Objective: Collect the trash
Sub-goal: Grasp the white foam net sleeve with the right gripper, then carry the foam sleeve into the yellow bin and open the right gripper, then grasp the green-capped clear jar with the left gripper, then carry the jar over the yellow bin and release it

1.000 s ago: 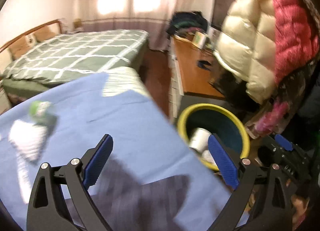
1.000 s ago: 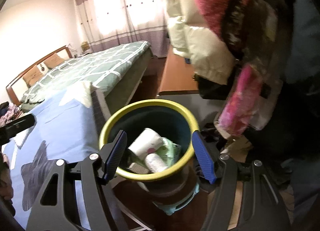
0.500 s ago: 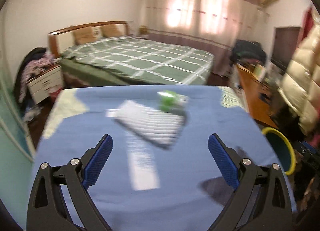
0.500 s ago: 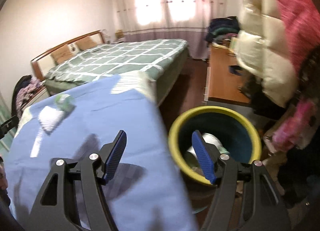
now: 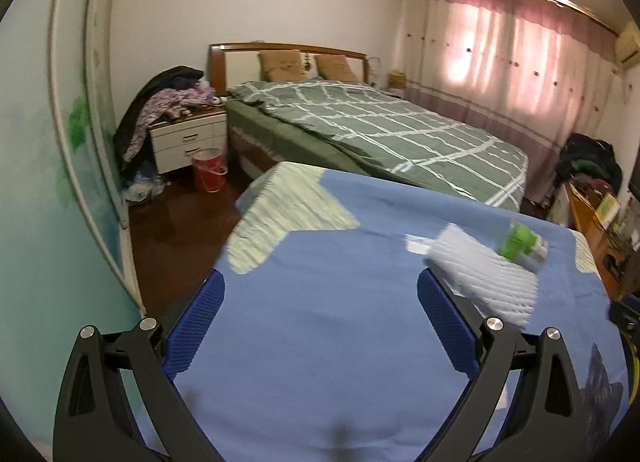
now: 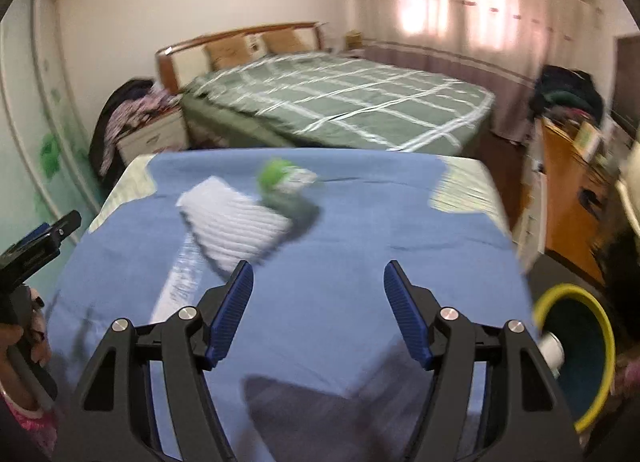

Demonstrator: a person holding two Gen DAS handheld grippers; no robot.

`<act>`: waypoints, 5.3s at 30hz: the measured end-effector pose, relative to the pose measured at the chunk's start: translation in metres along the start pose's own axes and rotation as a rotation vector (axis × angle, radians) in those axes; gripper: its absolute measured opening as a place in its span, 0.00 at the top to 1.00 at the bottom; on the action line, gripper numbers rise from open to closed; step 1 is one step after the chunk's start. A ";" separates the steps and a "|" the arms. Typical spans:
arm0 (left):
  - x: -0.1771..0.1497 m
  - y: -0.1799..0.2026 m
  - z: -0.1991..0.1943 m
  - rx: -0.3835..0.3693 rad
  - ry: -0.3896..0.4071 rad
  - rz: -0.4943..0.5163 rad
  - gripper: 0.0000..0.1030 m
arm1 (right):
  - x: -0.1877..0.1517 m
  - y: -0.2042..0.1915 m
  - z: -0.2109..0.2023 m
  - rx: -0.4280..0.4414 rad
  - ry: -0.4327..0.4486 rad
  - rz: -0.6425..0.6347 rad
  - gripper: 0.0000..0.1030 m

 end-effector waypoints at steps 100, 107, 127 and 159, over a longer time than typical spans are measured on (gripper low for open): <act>-0.016 0.254 0.007 -0.346 -0.107 0.440 0.07 | -0.122 0.236 -0.141 -0.512 0.232 0.615 0.27; -0.005 0.290 0.052 -0.377 -0.158 0.444 0.07 | -0.121 0.235 -0.138 -0.512 0.226 0.606 0.27; -0.012 0.319 0.050 -0.435 -0.144 0.509 0.28 | -0.118 0.233 -0.140 -0.499 0.239 0.593 0.27; -0.204 0.570 -0.225 -0.754 -0.199 0.904 0.28 | -0.215 0.269 -0.298 -0.561 0.254 0.553 0.24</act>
Point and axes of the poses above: each gripper's, at about its wrist camera, not at the fingertips, and z roughly the way its jaws point, y to its right, x to its top, the point moved 6 cm from there along z, roughly the way its jaws point, and after that the axes turned 14 degrees about x, right-handed, at the moved point
